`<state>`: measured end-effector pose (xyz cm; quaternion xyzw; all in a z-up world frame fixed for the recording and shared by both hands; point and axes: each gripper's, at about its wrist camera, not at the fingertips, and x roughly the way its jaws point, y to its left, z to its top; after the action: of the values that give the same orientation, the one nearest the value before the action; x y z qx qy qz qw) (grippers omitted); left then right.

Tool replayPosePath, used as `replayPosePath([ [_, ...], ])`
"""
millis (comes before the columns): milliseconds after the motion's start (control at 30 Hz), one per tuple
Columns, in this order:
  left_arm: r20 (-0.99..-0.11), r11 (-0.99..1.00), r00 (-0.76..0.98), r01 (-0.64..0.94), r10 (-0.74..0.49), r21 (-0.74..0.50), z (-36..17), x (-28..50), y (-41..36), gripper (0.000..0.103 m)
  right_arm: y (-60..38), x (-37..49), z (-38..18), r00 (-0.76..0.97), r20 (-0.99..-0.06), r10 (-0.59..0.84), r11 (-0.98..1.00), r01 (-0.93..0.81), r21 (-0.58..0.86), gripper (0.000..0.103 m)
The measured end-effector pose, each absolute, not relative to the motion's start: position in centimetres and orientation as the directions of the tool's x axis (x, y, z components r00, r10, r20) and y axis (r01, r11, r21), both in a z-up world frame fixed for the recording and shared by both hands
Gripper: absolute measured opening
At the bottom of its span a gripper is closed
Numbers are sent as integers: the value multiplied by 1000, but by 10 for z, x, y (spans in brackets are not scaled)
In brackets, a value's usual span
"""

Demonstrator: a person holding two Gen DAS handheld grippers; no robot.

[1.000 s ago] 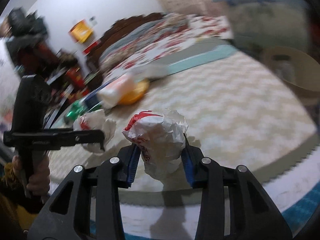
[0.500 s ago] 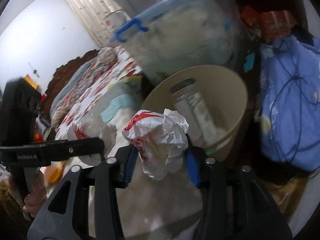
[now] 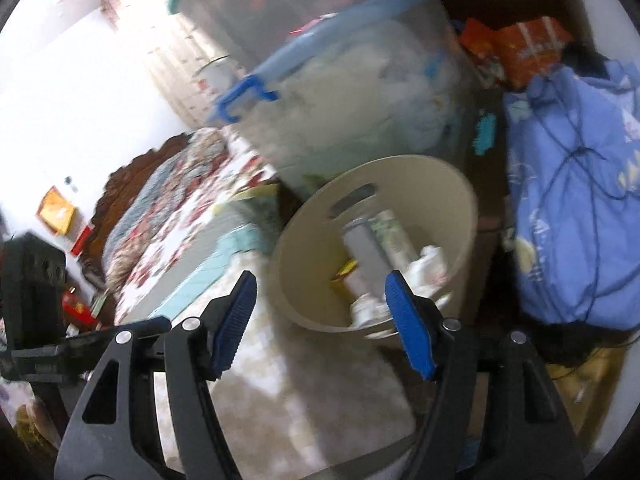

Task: Collect trash
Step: 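Carry both tissues to the wastebasket and open both grippers, then grasp the crushed green can with the left gripper while the right gripper grasps the green wrapper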

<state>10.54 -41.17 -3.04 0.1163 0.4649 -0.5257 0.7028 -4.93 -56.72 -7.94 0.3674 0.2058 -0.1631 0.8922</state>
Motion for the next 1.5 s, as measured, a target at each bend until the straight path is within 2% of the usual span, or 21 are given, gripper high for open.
replayPosePath([
  [133, -750, 434, 86, 856, -656, -281, -12, 93, -328, 80, -533, -28, -71, 878, -477, -28, 718, 350, 601, 68],
  [300, -726, 571, 253, 789, -640, -228, 7, 109, -213, 80, -479, 7, -61, 871, -478, 113, 759, 235, 607, 68],
  [433, -736, 751, 403, 626, -544, -212, 11, 131, -110, 80, -429, 33, -59, 846, -486, 218, 777, 151, 611, 68],
  [567, -747, 925, 577, 355, -331, -136, 11, 149, -3, 81, -385, 50, -57, 816, -499, 293, 792, 86, 605, 68],
  [633, -763, 962, 597, 245, -248, -121, 9, 158, 27, 81, -360, 55, -54, 800, -502, 329, 805, 40, 592, 68],
  [700, -786, 975, 577, 137, -224, -178, 0, 173, 65, 81, -337, 58, -50, 789, -501, 355, 823, -10, 568, 68],
  [867, -759, 892, 533, -18, -374, -452, -30, 211, 133, 81, -269, 60, -40, 733, -537, 417, 870, -149, 471, 67],
  [1033, -725, 809, 483, -53, -492, -585, -57, 238, 144, 79, -198, 67, -35, 684, -602, 412, 911, -282, 302, 67],
  [1100, -724, 811, 473, -33, -503, -585, -61, 238, 134, 77, -174, 74, -31, 685, -624, 377, 924, -321, 206, 68],
  [1233, -737, 840, 470, 19, -486, -542, -62, 237, 114, 70, -126, 95, -32, 718, -658, 229, 921, -379, -92, 68],
  [1333, -740, 840, 442, 62, -507, -538, -67, 234, 99, 57, -98, 113, -42, 753, -653, 80, 861, -382, -335, 67],
  [1400, -739, 847, 452, 75, -499, -526, -67, 230, 93, 56, -84, 127, -54, 770, -638, -10, 793, -383, -474, 66],
  [1433, -741, 856, 461, 89, -488, -509, -66, 228, 90, 56, -81, 131, -61, 779, -625, -41, 765, -378, -522, 60],
  [1467, -740, 858, 465, 93, -485, -504, -66, 226, 89, 56, -77, 137, -64, 782, -621, -58, 751, -376, -543, 40],
  [1500, -739, 859, 468, 96, -485, -502, -66, 223, 88, 56, -76, 139, -66, 780, -622, -65, 747, -375, -549, 27],
])
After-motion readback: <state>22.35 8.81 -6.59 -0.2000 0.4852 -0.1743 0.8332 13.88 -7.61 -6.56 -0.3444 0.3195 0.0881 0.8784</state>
